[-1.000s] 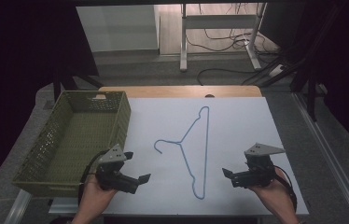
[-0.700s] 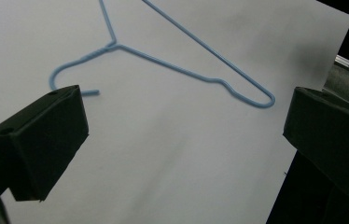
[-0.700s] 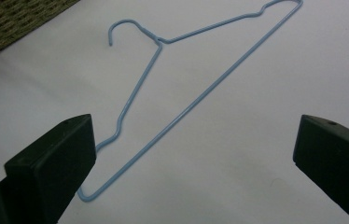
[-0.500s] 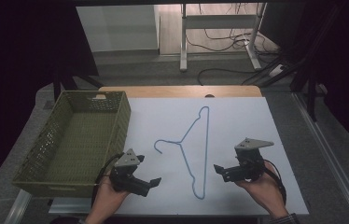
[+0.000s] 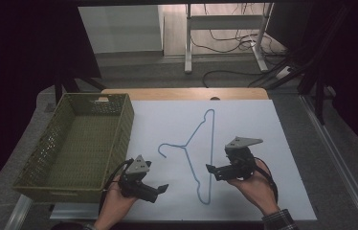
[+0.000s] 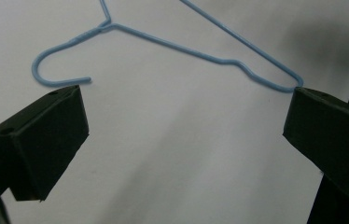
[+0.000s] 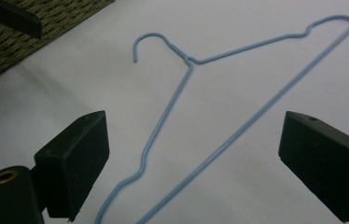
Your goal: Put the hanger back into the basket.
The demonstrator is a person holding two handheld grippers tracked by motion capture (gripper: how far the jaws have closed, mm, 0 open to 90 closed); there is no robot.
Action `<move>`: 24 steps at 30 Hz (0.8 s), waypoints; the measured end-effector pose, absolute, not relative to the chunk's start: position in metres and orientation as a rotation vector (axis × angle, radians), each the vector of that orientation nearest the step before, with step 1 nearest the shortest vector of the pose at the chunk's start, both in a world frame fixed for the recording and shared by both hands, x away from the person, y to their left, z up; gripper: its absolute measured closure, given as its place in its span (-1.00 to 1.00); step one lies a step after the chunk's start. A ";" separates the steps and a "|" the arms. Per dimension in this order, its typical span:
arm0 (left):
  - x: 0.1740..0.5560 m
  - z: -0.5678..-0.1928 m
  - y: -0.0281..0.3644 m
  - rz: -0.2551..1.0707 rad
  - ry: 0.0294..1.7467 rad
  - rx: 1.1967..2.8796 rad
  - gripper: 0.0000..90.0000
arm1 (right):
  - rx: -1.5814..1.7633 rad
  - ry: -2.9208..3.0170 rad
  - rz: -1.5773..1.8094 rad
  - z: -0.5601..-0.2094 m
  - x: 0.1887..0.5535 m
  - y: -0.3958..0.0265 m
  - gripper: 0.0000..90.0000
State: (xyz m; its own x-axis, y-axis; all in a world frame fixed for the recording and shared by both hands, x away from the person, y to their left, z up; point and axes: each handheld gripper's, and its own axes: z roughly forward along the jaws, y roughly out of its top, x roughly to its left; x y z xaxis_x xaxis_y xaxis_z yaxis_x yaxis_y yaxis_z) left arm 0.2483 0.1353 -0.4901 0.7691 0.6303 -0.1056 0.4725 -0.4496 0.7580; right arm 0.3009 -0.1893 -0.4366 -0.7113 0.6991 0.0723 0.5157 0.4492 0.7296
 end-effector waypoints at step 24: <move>0.248 -0.496 0.144 0.212 0.859 2.116 -1.00 | 0.911 2.622 1.087 -0.470 0.361 -0.120 0.05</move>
